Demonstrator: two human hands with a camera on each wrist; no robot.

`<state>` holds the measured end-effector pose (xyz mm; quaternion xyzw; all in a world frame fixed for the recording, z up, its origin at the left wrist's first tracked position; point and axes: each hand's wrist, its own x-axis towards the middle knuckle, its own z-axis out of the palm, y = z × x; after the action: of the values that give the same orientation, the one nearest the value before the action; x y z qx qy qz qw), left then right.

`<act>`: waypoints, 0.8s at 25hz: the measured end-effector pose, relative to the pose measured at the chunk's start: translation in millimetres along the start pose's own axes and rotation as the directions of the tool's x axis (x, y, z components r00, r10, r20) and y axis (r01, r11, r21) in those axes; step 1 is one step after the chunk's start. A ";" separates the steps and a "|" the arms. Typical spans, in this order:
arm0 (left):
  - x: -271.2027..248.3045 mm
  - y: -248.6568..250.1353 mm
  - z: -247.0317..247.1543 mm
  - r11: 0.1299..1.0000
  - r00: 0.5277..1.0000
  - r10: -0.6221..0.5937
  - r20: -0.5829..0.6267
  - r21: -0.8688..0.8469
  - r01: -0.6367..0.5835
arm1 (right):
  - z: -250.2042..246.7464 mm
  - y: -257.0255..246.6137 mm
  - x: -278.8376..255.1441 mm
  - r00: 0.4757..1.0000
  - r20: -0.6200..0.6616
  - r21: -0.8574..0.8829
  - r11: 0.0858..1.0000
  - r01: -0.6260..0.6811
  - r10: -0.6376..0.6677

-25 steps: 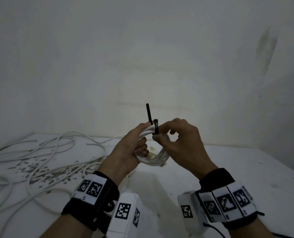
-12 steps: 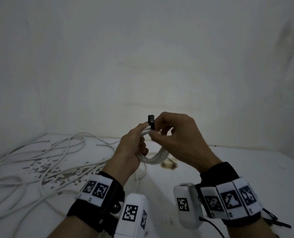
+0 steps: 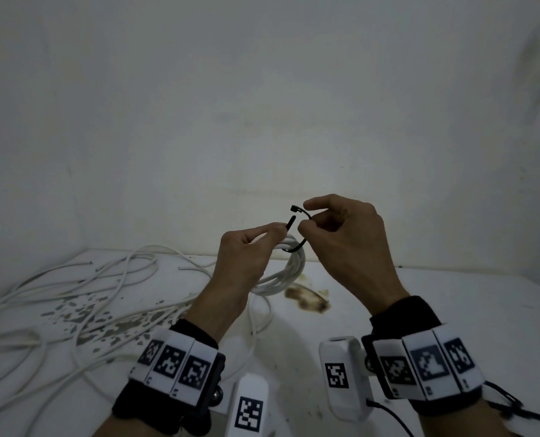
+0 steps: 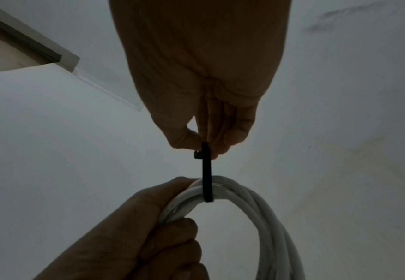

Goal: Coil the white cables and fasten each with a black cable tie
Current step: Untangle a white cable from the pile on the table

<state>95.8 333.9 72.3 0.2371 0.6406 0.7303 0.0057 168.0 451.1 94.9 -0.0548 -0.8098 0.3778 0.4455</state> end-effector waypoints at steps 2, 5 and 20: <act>-0.1 -0.2 0.3 1.000 1.000 0.021 0.003 0.002 -0.021 | 1.1 -0.4 -0.6 1.000 -0.016 0.011 1.000 -0.013 0.013; 1.2 -3.3 -0.8 0.999 0.999 0.047 0.002 0.010 -0.047 | 1.3 1.4 -1.7 0.999 0.010 0.011 0.999 -0.049 0.049; -3.4 2.2 1.0 0.994 0.994 -0.107 -0.029 -0.039 0.106 | 7.6 0.0 -9.6 0.952 0.269 -0.408 0.879 0.248 -0.144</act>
<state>99.9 333.4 73.3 0.1912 0.6386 0.7444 0.0392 167.9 442.7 86.0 -0.0264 -0.9213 0.1430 0.3607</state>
